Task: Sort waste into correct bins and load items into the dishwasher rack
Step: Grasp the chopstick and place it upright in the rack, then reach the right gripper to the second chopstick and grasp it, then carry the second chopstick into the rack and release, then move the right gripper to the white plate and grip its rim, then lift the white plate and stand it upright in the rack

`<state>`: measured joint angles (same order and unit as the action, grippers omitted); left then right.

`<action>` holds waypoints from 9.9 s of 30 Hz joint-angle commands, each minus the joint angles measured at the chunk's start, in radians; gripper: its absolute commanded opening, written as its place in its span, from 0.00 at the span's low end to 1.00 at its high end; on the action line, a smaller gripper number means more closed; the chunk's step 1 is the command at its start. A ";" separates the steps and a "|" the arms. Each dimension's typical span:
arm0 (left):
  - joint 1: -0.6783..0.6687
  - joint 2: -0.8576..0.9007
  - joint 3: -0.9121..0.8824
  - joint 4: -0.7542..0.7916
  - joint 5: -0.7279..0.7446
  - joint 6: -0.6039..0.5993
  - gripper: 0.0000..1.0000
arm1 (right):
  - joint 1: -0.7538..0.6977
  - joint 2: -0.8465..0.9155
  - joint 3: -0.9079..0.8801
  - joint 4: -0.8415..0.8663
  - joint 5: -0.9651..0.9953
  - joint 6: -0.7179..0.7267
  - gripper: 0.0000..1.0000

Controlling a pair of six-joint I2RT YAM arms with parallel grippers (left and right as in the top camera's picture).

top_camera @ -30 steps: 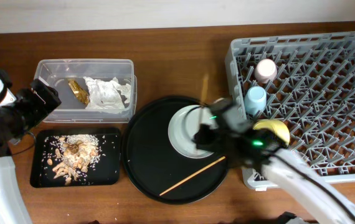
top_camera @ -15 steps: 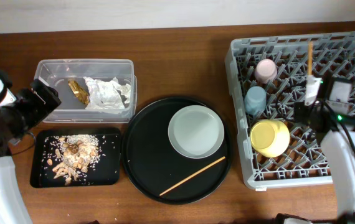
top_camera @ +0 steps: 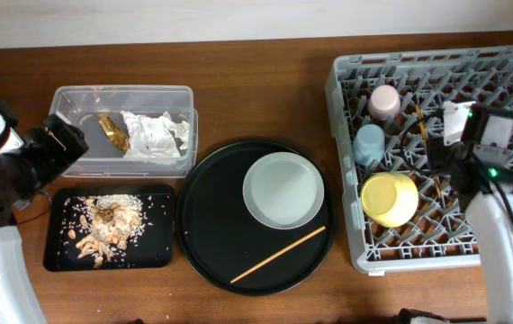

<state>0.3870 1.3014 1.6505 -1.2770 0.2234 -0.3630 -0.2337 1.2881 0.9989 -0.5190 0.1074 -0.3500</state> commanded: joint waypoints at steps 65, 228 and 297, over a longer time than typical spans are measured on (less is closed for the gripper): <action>0.004 -0.001 0.003 0.000 -0.004 -0.003 0.99 | 1.019 0.553 0.378 -0.687 -0.441 -0.612 0.04; 0.004 -0.001 0.003 0.000 -0.004 -0.003 0.99 | 0.929 0.566 0.266 -0.294 -0.121 0.909 0.38; 0.004 -0.001 0.003 0.000 -0.004 -0.003 0.99 | 1.018 0.605 0.196 -0.131 -0.107 0.826 0.04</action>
<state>0.3870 1.3014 1.6505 -1.2762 0.2234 -0.3630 0.7807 1.8900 1.1816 -0.6247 0.0444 0.4667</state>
